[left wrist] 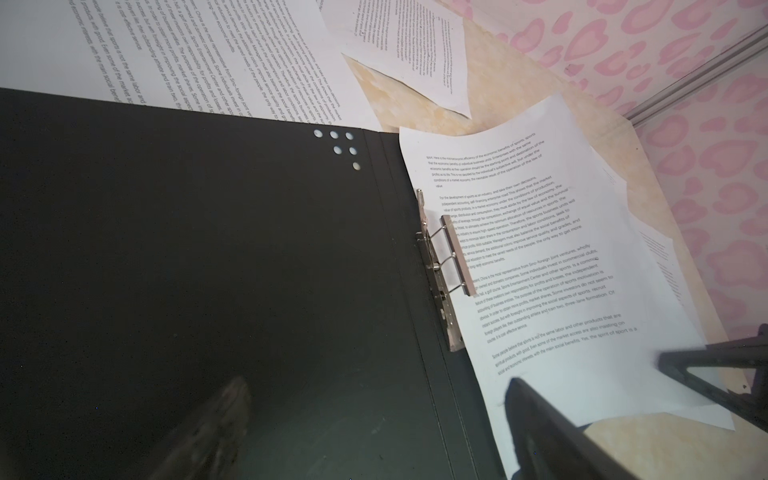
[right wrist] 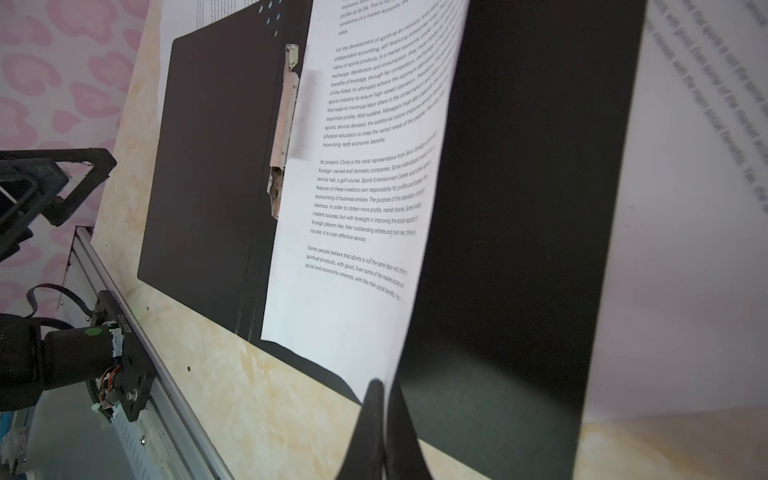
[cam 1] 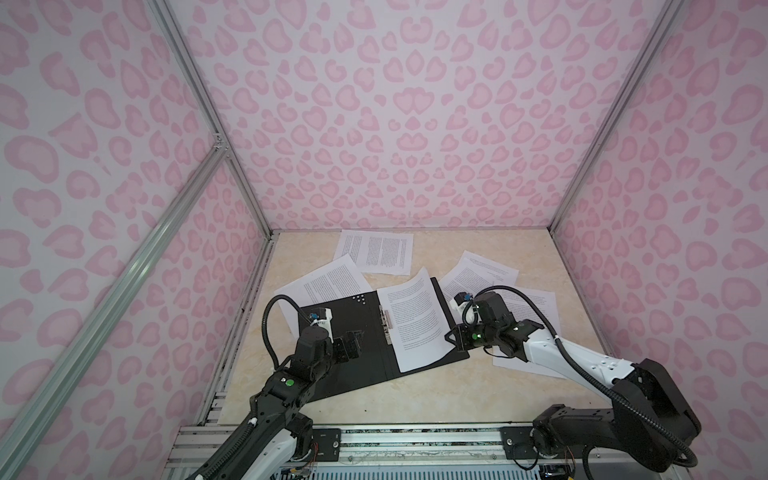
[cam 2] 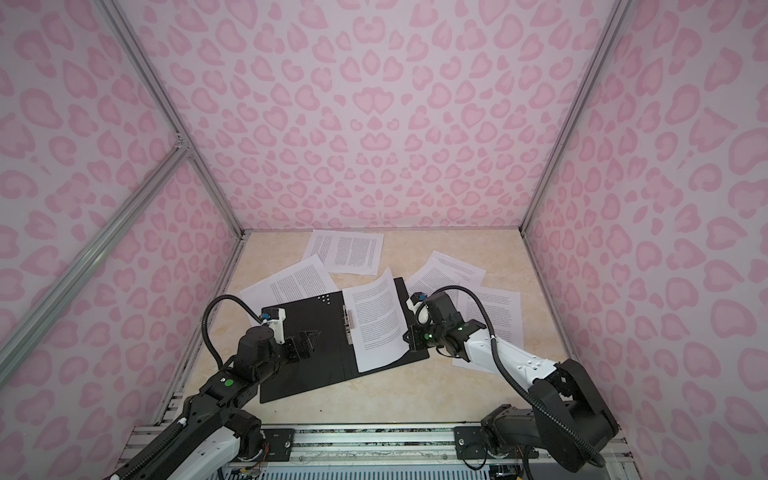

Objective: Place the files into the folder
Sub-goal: 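Hold the sheet with right gripper while left gripper waits by the clip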

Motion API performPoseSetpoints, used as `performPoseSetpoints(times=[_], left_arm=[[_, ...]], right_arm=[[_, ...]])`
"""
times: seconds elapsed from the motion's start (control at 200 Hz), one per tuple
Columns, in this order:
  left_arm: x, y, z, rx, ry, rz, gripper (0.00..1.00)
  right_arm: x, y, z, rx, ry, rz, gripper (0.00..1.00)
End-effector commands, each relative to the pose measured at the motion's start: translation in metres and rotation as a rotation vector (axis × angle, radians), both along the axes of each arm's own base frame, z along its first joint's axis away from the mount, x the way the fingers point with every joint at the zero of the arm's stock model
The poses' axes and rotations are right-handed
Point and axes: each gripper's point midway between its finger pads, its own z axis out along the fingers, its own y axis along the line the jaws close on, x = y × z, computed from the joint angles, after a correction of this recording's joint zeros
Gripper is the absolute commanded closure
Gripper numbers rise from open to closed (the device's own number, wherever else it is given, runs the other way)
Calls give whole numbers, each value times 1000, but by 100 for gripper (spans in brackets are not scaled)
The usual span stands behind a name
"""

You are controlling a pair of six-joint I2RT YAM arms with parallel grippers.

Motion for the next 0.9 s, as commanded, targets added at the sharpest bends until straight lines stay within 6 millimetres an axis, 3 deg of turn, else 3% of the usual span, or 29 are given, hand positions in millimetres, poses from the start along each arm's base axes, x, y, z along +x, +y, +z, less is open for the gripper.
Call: performPoseSetpoints(times=[0.0,0.895], left_arm=[[6,-1,11,-8,-42,0,3],[6,0,12,-5,-46,6,3]], right_arm=[[0,-2,1,-15,-9,-1,100],[-6,7,1,-8,-1,36,100]])
